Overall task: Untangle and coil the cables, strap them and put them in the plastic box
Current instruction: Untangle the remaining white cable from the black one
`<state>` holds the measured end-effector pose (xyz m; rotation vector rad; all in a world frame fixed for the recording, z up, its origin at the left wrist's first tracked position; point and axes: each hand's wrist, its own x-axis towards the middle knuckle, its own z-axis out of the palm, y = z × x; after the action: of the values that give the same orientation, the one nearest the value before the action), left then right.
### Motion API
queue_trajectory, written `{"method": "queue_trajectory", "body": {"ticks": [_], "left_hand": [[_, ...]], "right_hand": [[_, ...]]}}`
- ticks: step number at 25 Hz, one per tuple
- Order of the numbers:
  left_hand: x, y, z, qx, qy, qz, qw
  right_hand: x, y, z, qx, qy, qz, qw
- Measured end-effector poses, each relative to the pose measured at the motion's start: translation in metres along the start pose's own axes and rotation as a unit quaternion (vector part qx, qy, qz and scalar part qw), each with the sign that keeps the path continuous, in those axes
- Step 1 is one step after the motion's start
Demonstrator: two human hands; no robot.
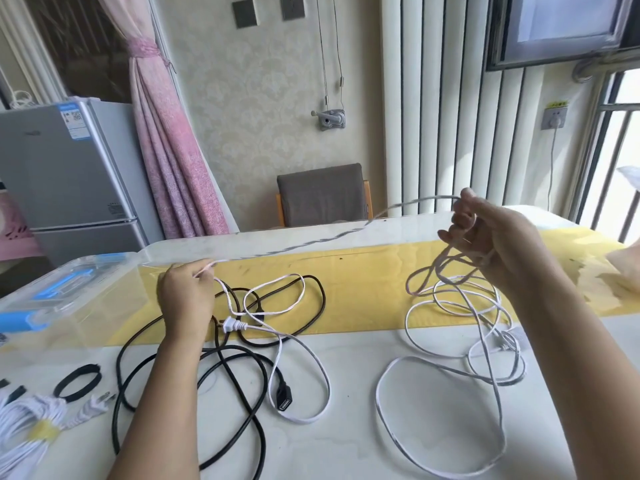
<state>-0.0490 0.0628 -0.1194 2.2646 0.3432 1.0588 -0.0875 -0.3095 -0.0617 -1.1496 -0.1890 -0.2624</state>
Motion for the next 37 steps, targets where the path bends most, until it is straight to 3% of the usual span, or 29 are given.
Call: {"method": "queue_trajectory", "body": {"ticks": [4,6,8,10,11,13,15,19,22,24,25,28,33,35,37], "left_hand": [[-0.034,0.057,0.006,-0.115,-0.080,0.192,0.971],[-0.064,0.094,0.010,-0.197,-0.140,0.301,0.923],[-0.090,0.118,0.011,-0.253,-0.250,0.338,0.871],[-0.100,0.119,0.015,-0.255,-0.336,0.307,0.853],[-0.098,0.116,0.017,-0.239,-0.335,0.292,0.863],[-0.092,0.106,0.018,-0.204,-0.284,0.301,0.887],[-0.087,0.103,0.016,-0.216,-0.249,0.303,0.894],[-0.068,0.094,0.010,-0.238,-0.173,0.317,0.902],[-0.050,0.085,0.004,-0.251,-0.094,0.308,0.913],[-0.041,0.076,-0.002,-0.254,-0.042,0.293,0.921],[-0.036,0.072,-0.004,-0.252,-0.020,0.281,0.926],[-0.021,0.057,-0.004,-0.227,0.043,0.239,0.943],[-0.015,0.051,-0.005,-0.220,0.112,0.146,0.958],[-0.013,0.038,-0.001,-0.151,0.032,0.081,0.985],[-0.010,0.023,0.005,-0.053,-0.133,0.024,0.989]], "right_hand": [[-0.010,0.002,0.012,-0.161,-0.179,0.025,0.970],[-0.018,0.011,0.026,-0.312,-0.280,0.020,0.908],[-0.023,0.020,0.039,-0.411,-0.334,-0.019,0.848],[-0.025,0.023,0.043,-0.450,-0.303,-0.059,0.838],[-0.025,0.021,0.042,-0.453,-0.273,-0.058,0.847],[-0.022,0.016,0.034,-0.433,-0.233,-0.018,0.871],[-0.020,0.013,0.028,-0.440,-0.215,-0.001,0.872],[-0.012,0.012,0.016,-0.485,-0.103,-0.074,0.865],[-0.003,0.004,0.002,-0.319,-0.023,-0.068,0.945],[0.006,-0.003,-0.016,-0.102,0.021,0.002,0.995],[0.012,-0.006,-0.029,0.020,0.031,0.045,0.998],[0.020,-0.004,-0.059,0.293,0.024,0.116,0.949],[0.025,0.006,-0.054,0.417,0.012,0.019,0.908],[0.026,0.007,-0.051,0.447,-0.018,-0.009,0.895],[0.026,0.007,-0.054,0.473,-0.038,-0.028,0.880]]}}
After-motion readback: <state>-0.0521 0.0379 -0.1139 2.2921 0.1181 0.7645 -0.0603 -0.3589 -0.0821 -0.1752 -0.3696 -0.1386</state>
